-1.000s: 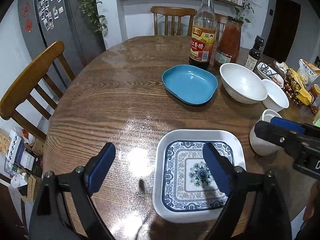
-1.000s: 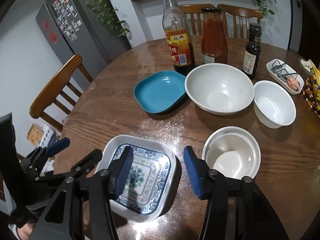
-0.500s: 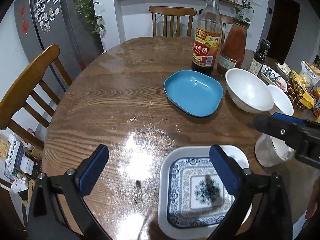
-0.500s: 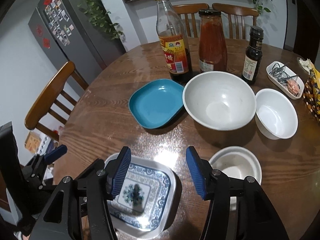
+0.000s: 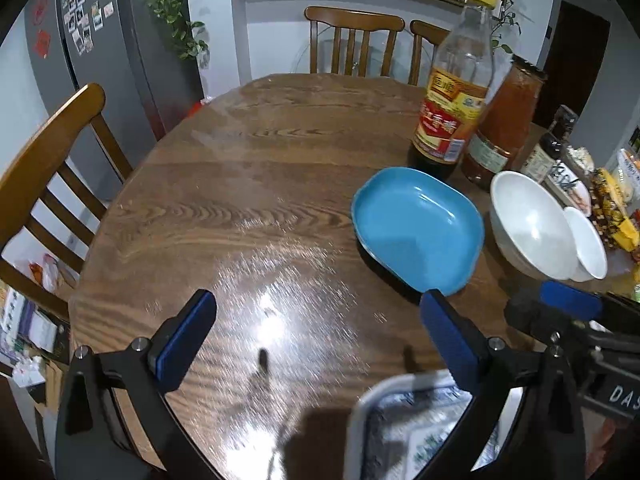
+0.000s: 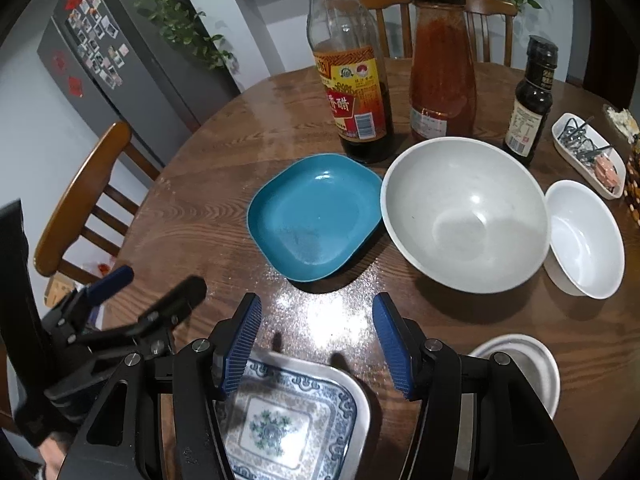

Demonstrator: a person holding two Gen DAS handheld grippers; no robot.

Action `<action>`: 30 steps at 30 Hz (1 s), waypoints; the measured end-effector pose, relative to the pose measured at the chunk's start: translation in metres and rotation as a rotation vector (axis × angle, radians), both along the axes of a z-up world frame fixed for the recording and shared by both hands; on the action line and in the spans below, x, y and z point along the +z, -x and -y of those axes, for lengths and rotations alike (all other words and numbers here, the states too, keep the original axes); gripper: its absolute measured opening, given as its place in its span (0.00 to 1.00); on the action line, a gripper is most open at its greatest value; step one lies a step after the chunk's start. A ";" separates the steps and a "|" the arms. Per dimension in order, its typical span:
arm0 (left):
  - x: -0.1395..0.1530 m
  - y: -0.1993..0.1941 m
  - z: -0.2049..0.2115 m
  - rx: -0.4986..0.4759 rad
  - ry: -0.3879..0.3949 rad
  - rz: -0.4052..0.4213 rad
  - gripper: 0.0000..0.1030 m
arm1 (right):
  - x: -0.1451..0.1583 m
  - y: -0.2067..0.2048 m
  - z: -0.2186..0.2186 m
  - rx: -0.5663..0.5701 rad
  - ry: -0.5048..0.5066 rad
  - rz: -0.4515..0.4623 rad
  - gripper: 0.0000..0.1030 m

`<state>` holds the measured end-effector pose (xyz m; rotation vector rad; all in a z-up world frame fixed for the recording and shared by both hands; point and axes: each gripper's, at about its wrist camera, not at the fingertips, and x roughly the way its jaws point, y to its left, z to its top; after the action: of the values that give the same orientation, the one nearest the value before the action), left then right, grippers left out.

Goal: Organize plates and bowls
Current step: 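Grasp the rim of the teal shallow dish with the right gripper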

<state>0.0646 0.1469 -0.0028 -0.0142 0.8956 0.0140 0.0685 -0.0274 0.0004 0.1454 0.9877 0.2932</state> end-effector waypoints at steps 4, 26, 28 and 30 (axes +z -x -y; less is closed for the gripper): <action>-0.003 -0.016 -0.002 -0.015 -0.063 0.025 0.99 | -0.007 -0.011 -0.004 -0.016 0.017 -0.011 0.57; -0.056 -0.126 0.019 -0.214 -0.015 -0.126 0.66 | -0.049 -0.061 -0.025 -0.059 0.079 -0.099 0.57; -0.056 -0.121 0.018 -0.238 0.012 -0.126 0.54 | -0.050 -0.064 -0.024 -0.063 0.077 -0.109 0.57; -0.053 -0.118 0.019 -0.254 0.028 -0.130 0.33 | -0.053 -0.065 -0.022 -0.072 0.079 -0.120 0.57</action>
<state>0.1825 0.1283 -0.0559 0.0746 1.0227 -0.2364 0.1336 -0.0053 -0.0528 0.1278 1.1088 0.1811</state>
